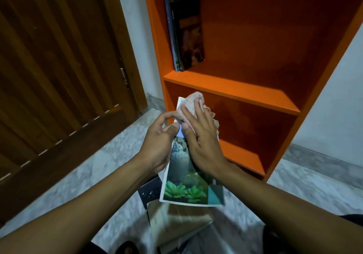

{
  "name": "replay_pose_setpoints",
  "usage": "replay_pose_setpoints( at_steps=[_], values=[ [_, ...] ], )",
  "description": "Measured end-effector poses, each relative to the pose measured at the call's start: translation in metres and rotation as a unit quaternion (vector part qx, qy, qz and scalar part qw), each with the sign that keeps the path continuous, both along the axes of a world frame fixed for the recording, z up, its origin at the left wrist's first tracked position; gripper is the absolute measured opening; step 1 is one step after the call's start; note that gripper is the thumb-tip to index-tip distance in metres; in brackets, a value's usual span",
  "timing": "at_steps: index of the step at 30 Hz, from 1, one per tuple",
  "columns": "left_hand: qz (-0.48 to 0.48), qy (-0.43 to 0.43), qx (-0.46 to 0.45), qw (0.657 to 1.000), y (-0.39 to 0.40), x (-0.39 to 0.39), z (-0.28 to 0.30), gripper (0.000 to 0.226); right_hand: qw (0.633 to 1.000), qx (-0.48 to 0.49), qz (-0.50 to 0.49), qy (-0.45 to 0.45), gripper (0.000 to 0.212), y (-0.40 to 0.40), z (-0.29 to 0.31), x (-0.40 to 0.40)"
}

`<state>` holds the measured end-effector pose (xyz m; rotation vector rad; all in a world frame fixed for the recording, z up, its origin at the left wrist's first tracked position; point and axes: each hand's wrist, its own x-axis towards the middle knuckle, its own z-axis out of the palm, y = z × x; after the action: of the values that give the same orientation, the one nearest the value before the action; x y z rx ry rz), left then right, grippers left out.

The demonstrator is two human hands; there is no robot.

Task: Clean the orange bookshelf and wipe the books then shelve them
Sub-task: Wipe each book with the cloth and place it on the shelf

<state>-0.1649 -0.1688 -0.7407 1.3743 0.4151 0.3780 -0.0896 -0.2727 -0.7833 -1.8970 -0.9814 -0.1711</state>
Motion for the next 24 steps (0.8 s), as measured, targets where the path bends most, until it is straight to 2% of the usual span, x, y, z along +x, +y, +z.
replay_pose_setpoints(
  at_steps=[6,9,14,18,22,24],
  values=[
    [0.020,0.022,-0.044,0.999,0.006,-0.004,-0.002,0.032,0.997,-0.043,0.010,-0.058,0.047,-0.010,-0.019,-0.006],
    [0.062,0.025,-0.078,0.995,0.007,-0.004,-0.001,0.029,0.995,-0.067,0.024,-0.068,0.047,-0.015,-0.027,-0.010],
    [0.142,0.028,-0.092,0.985,0.016,-0.002,0.007,0.029,0.978,-0.093,0.098,-0.162,0.045,-0.023,-0.035,-0.027],
    [0.176,0.041,-0.109,0.978,0.028,-0.002,0.008,0.024,0.959,-0.141,0.155,-0.191,0.054,-0.031,-0.048,-0.046],
    [0.188,0.053,-0.141,0.971,0.041,-0.003,0.003,0.027,0.943,-0.116,0.146,-0.274,0.056,-0.034,-0.066,-0.056],
    [0.190,0.049,-0.145,0.970,0.046,-0.004,0.001,0.028,0.937,-0.089,0.154,-0.301,0.041,-0.035,-0.067,-0.056]
  ],
)
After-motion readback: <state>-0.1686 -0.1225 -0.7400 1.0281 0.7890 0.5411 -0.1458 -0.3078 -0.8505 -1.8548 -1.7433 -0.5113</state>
